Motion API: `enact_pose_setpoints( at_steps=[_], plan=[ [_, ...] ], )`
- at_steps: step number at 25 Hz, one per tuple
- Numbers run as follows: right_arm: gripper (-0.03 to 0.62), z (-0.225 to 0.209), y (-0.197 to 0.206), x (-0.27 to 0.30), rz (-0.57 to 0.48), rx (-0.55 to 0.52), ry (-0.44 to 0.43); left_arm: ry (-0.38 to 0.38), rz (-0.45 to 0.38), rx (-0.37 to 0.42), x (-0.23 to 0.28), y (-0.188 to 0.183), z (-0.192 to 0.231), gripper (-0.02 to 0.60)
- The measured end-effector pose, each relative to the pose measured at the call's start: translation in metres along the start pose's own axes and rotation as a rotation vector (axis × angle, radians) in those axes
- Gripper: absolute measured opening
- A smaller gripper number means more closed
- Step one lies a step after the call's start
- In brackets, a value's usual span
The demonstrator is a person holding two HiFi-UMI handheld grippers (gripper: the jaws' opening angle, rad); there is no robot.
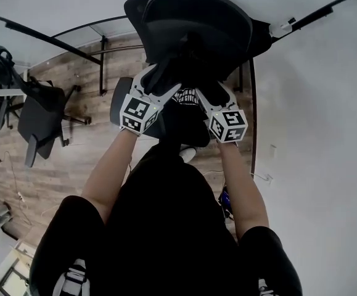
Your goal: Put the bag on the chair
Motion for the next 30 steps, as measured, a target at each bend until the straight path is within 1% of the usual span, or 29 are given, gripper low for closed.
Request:
enact_pose_setpoints(
  at_steps=[2,6,8,10,13,15,18,22,26,30],
  plan=[
    [0.271,0.017,-0.01,-0.021,-0.033,-0.025,-0.031,0.001,-0.033,0.004,-0.019,-0.017,-0.013,0.35],
    [0.207,0.045,-0.032,-0.065,-0.111,-0.071,-0.104,0.013,-0.097,0.021,-0.052,-0.051,-0.039,0.339],
    [0.167,0.059,-0.043,-0.086,-0.155,-0.113,-0.138,0.019,-0.131,0.028,-0.067,-0.069,-0.051,0.297],
    [0.109,0.075,-0.052,-0.109,-0.202,-0.161,-0.168,0.024,-0.165,0.039,-0.082,-0.088,-0.065,0.249],
    [0.058,0.099,-0.063,-0.146,-0.257,-0.218,-0.209,0.045,-0.203,0.091,-0.103,-0.114,-0.094,0.213],
    [0.037,0.115,-0.068,-0.167,-0.275,-0.249,-0.233,0.054,-0.222,0.108,-0.118,-0.127,-0.111,0.177],
    [0.006,0.133,-0.075,-0.19,-0.295,-0.288,-0.274,0.051,-0.254,0.098,-0.136,-0.141,-0.13,0.112],
    [0.002,0.148,-0.082,-0.211,-0.322,-0.303,-0.317,0.064,-0.269,0.098,-0.148,-0.151,-0.148,0.063],
    [0.002,0.155,-0.083,-0.219,-0.333,-0.304,-0.321,0.061,-0.268,0.104,-0.16,-0.157,-0.155,0.02],
    [0.0,0.155,-0.082,-0.222,-0.339,-0.281,-0.329,0.067,-0.297,0.104,-0.165,-0.166,-0.16,0.006]
  ],
)
Point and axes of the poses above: the fingertips, and each gripper's own axes: x forward along the fingers, z to its left, y out of its underside, the point moved 8 cm from there along -x, backward along the fingers, and after that the axes turned 9 degrees about x, right-handed, at the moved point
